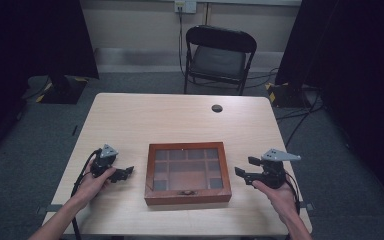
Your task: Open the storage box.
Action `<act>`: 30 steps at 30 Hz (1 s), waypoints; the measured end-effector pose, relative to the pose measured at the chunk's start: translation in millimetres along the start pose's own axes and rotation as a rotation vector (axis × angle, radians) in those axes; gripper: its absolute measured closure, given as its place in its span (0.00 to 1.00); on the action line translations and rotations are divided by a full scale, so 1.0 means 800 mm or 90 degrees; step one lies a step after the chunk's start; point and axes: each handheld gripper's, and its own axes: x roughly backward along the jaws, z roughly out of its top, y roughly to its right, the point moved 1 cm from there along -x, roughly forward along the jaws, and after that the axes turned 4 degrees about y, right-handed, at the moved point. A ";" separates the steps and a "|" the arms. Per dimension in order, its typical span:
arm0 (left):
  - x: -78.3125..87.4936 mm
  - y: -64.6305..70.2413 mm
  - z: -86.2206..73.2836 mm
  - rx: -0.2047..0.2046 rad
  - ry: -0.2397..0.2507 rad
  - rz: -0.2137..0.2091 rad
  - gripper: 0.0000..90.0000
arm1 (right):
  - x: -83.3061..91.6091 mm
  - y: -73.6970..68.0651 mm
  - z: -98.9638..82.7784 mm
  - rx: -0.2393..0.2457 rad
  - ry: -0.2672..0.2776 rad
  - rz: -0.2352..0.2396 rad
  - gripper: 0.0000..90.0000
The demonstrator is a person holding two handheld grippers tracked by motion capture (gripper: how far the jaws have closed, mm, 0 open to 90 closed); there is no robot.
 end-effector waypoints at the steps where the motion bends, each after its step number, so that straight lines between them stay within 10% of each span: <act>1: 0.000 0.000 0.000 0.000 0.000 0.000 0.11 | 0.001 -0.001 0.002 0.000 0.001 0.001 0.30; 30: 0.000 0.000 0.000 0.000 0.000 0.000 0.11 | -0.001 -0.049 0.041 0.001 0.021 0.149 0.52</act>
